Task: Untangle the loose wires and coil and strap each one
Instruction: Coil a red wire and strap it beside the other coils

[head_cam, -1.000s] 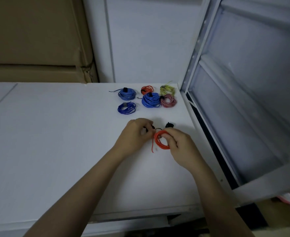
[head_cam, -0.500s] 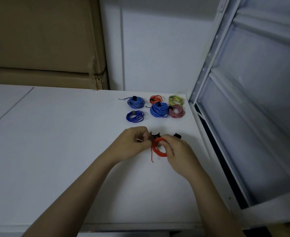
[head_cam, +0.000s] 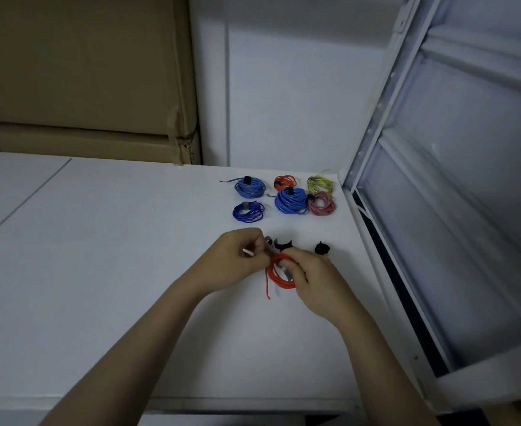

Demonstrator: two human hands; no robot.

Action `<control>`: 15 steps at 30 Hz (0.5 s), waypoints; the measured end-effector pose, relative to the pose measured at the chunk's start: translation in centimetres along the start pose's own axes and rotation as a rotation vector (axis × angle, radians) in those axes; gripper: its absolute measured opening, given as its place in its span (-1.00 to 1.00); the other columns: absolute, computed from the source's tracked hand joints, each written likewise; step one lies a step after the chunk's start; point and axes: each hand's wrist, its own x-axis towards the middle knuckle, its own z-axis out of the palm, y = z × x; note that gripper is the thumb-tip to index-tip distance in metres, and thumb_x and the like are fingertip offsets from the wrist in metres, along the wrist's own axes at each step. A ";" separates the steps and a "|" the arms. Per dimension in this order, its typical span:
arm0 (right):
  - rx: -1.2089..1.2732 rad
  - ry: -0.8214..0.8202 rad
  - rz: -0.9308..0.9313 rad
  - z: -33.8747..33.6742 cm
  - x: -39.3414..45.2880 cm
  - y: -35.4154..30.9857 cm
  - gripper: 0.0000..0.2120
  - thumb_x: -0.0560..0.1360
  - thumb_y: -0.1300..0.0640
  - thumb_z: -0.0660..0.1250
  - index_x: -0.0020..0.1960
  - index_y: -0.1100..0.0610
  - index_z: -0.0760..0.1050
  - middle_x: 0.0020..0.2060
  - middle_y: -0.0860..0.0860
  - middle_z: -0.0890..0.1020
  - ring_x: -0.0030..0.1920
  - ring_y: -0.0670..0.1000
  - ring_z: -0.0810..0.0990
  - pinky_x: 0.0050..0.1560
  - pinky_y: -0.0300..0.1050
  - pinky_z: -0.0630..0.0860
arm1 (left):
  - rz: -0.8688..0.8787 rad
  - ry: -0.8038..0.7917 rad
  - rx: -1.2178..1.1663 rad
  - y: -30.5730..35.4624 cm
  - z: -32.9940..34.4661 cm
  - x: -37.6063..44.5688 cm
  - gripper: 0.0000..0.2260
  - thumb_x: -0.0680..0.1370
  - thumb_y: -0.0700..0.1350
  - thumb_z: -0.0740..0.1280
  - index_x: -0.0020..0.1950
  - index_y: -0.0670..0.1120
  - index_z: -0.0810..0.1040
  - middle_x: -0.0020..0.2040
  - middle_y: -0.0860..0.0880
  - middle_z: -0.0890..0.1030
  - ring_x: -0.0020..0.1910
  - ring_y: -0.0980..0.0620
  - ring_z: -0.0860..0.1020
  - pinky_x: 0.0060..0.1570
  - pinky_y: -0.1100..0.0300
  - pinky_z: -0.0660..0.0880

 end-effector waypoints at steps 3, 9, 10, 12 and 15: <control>0.035 -0.008 -0.007 0.3 -0.3 -0.1 -0.79 0.60 0.14 0.18 0.12 -0.02 0.56 -0.17 -0.25 0.58 -0.10 -0.18 0.58 -0.05 -0.28 0.52 | -0.046 0.029 -0.032 -0.3 -0.1 0.0 -0.88 0.51 -0.22 0.34 -0.23 -0.13 0.47 -0.22 -0.11 0.65 -0.15 -0.06 0.64 -0.09 0.07 0.61; 0.141 0.103 0.045 0.9 -0.7 -0.3 -0.78 0.60 0.17 0.18 0.09 -0.03 0.58 -0.23 -0.25 0.58 -0.15 -0.24 0.57 -0.17 -0.44 0.46 | -0.241 0.012 -0.475 0.6 -0.5 -0.4 -0.53 0.42 0.28 0.22 0.10 -0.06 0.52 -0.11 -0.06 0.71 -0.11 0.01 0.68 -0.11 0.25 0.59; 0.164 0.119 0.054 0.9 -0.7 -0.4 -0.77 0.60 0.18 0.18 0.10 -0.03 0.58 -0.23 -0.26 0.59 -0.15 -0.25 0.57 -0.16 -0.45 0.46 | -0.247 -0.015 -0.499 0.6 -0.6 -0.5 -0.52 0.44 0.27 0.20 0.14 -0.06 0.54 -0.06 -0.06 0.71 -0.06 0.00 0.67 -0.04 0.23 0.59; 0.189 0.148 0.053 1.0 -0.7 -0.7 -0.77 0.60 0.19 0.19 0.09 -0.02 0.59 -0.22 -0.25 0.60 -0.14 -0.23 0.58 -0.16 -0.42 0.48 | -0.233 -0.071 -0.546 0.4 -0.6 -0.9 -0.64 0.52 0.12 0.22 0.16 -0.08 0.58 0.02 -0.06 0.69 0.04 -0.02 0.65 0.06 0.21 0.58; 0.166 0.178 0.040 1.2 -0.6 -0.9 -0.79 0.59 0.19 0.20 0.07 0.03 0.60 -0.23 -0.22 0.60 -0.16 -0.19 0.59 -0.14 -0.31 0.53 | -0.228 -0.067 -0.620 0.5 -0.2 -1.2 -0.81 0.55 -0.11 0.31 0.10 -0.10 0.63 0.01 -0.07 0.69 0.01 0.00 0.66 -0.02 0.25 0.57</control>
